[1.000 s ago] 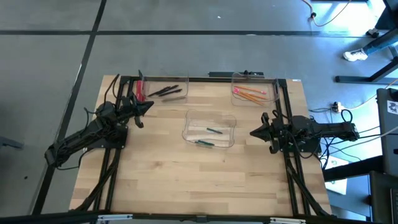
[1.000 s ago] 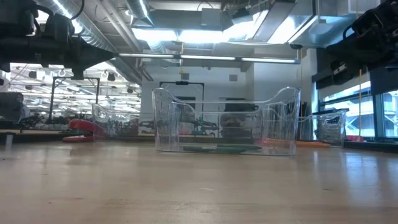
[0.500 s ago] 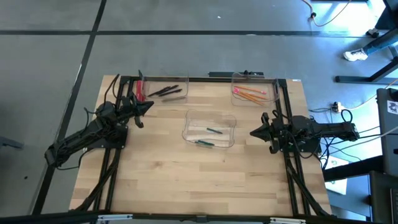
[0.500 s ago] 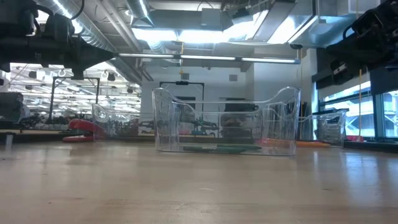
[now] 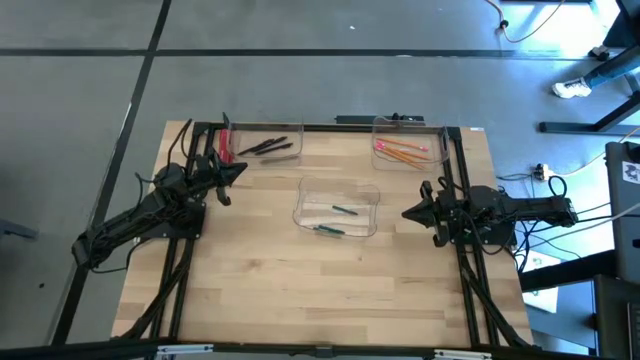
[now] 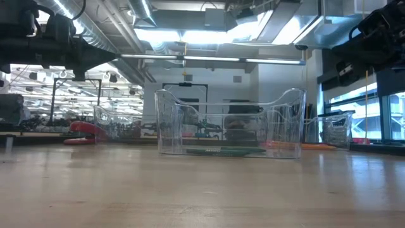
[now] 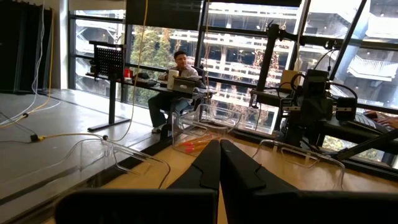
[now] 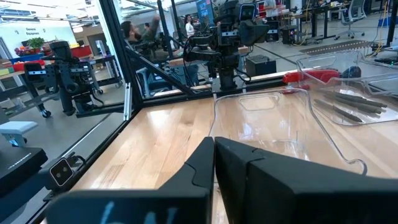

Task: Sort crayons/erasers/pens/pencils in bins
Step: Return to Home Position

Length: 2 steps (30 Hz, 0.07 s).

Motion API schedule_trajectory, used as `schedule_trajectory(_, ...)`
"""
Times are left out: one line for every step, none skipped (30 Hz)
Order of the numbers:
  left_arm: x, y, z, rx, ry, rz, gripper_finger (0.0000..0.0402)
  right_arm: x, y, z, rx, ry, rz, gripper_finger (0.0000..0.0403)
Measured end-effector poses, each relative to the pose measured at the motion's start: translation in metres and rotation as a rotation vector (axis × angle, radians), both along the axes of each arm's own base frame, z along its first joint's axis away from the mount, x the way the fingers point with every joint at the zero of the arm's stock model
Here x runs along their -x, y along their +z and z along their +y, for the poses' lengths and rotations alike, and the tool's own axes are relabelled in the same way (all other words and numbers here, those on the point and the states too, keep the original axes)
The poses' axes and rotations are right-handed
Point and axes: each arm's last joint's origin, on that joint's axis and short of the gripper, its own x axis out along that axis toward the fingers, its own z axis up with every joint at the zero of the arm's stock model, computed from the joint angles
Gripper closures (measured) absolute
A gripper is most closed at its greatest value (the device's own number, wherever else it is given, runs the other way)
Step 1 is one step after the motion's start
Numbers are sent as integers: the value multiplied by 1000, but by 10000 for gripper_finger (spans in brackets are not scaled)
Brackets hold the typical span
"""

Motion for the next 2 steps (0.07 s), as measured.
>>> schedule_trajectory(0, 0, 0, 0, 0, 0, 401, 0, 0, 0, 0, 0, 0, 388)
schedule_trajectory(0, 0, 0, 0, 0, 0, 401, 0, 0, 0, 0, 0, 0, 388)
